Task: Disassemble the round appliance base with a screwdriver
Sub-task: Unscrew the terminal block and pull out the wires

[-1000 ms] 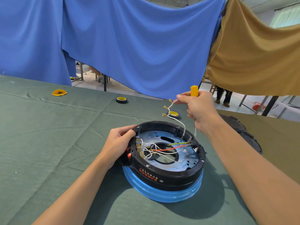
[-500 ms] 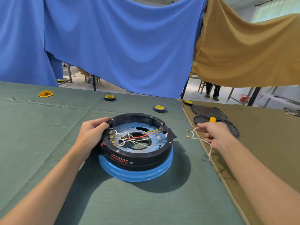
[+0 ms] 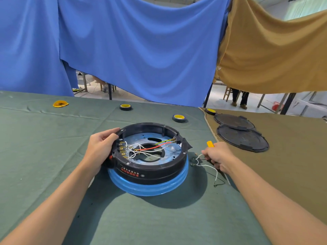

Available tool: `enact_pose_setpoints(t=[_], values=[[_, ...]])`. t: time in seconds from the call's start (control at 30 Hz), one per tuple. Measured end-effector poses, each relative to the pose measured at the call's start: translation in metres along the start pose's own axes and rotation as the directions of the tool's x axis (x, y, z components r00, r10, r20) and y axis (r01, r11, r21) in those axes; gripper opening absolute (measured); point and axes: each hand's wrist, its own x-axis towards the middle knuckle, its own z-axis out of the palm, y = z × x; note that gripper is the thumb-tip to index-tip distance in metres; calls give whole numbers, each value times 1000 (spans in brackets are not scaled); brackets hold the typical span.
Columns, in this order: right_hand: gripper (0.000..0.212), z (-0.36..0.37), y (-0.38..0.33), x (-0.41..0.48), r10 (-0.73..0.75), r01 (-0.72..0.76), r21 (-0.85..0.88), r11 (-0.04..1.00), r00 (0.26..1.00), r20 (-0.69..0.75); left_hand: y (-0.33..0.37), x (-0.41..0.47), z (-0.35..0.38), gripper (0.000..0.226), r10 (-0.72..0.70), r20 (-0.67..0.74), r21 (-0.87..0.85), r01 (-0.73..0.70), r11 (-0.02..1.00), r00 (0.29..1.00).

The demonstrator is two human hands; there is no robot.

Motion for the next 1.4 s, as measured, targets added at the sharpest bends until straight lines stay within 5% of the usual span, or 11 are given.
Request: enact_pose_setpoints(t=[0.37, 0.7, 0.93, 1.13, 1.4], values=[[17, 0, -9, 18, 64, -62, 17, 998, 995, -81, -3, 0, -1, 29, -17, 8, -35, 18, 999, 1000], [28, 3, -34, 2, -153, 131, -347, 929, 987, -37, 1, -4, 0, 29, -19, 21, -47, 20, 999, 1000], [19, 7, -81, -49, -478, 478, 9, 878, 877, 59, 2, -1, 1, 28, -30, 28, -33, 31, 999, 999], [16, 15, -111, -81, -601, 560, 375, 739, 799, -10, 4, 2, 0, 30, -27, 52, -11, 27, 1000, 998], [24, 33, -102, -88, -613, 614, 367, 698, 778, -137, 12, 12, -7, 39, -28, 175, 110, 9, 994, 984]])
